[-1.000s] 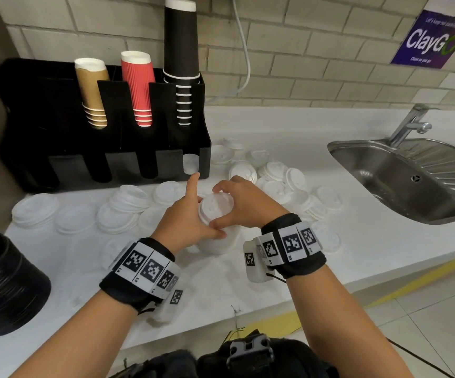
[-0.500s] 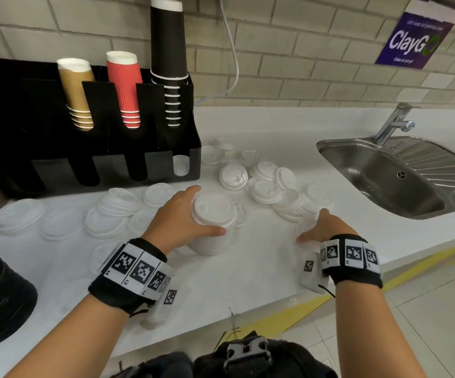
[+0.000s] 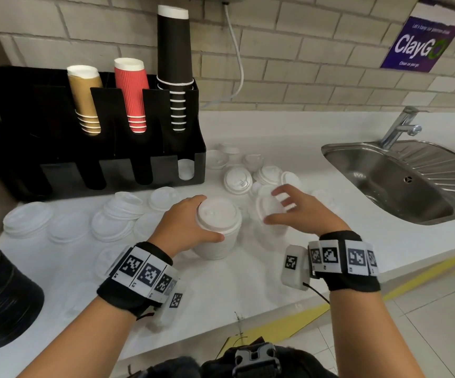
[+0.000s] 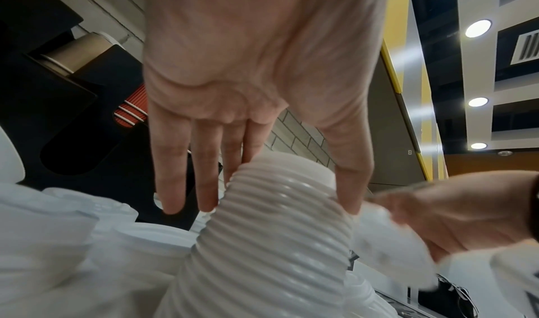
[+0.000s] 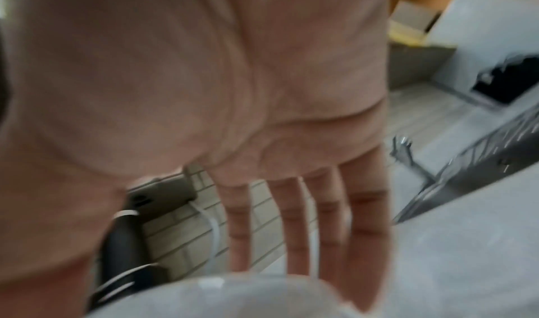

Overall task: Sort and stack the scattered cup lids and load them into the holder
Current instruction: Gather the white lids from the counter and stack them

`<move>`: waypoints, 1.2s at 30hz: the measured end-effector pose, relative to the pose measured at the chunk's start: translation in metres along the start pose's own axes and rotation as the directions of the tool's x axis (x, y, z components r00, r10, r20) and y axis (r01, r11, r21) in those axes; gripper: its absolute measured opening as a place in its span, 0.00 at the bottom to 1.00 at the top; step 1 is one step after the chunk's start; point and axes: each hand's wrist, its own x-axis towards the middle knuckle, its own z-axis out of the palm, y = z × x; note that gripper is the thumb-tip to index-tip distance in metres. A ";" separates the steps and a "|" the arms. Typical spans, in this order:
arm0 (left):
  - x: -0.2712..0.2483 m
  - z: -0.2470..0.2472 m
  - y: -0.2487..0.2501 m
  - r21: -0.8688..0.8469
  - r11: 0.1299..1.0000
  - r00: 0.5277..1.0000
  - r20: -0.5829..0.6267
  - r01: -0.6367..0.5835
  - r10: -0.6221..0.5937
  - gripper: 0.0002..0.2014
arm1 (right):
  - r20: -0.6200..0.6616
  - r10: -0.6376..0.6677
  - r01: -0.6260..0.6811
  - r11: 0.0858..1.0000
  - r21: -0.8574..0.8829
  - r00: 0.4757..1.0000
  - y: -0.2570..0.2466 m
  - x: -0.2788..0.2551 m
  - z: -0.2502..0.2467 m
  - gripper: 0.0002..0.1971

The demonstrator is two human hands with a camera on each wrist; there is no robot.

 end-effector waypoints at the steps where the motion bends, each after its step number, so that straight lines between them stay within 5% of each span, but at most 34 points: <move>1: 0.000 0.001 -0.001 -0.013 1.000 1.000 -0.004 0.013 -0.013 0.46 | 0.015 -0.064 0.064 0.997 0.039 0.998 -0.009 0.001 0.006 0.28; 7: 0.000 0.005 -0.003 -0.113 0.994 1.000 -0.025 0.006 -0.009 0.63 | 0.048 -0.329 0.330 0.944 -0.011 0.943 -0.046 0.012 0.040 0.28; 20: 0.004 0.008 -0.010 -0.123 0.992 0.999 -0.041 -0.004 -0.001 0.65 | 0.119 -0.372 0.389 0.901 -0.194 0.921 -0.062 0.023 0.059 0.32; 24: 0.002 0.007 -0.008 -0.117 0.993 0.999 -0.040 0.001 -0.006 0.58 | 0.113 -0.375 0.391 0.887 -0.247 0.920 -0.065 0.023 0.061 0.33; 29: -0.001 0.005 -0.005 -0.103 0.994 0.999 -0.052 -0.020 0.014 0.34 | 0.133 -0.374 0.395 0.887 -0.237 0.918 -0.063 0.024 0.065 0.32; 33: 0.000 0.003 -0.004 -0.094 0.996 0.999 -0.049 -0.010 0.006 0.34 | 0.051 -0.282 0.286 0.952 -0.112 0.958 -0.036 0.035 0.036 0.30; 36: 0.001 0.003 -0.006 -0.098 0.995 0.999 -0.039 -0.006 0.002 0.35 | -0.064 -0.045 0.023 0.947 -0.319 0.997 -0.001 0.055 0.002 0.34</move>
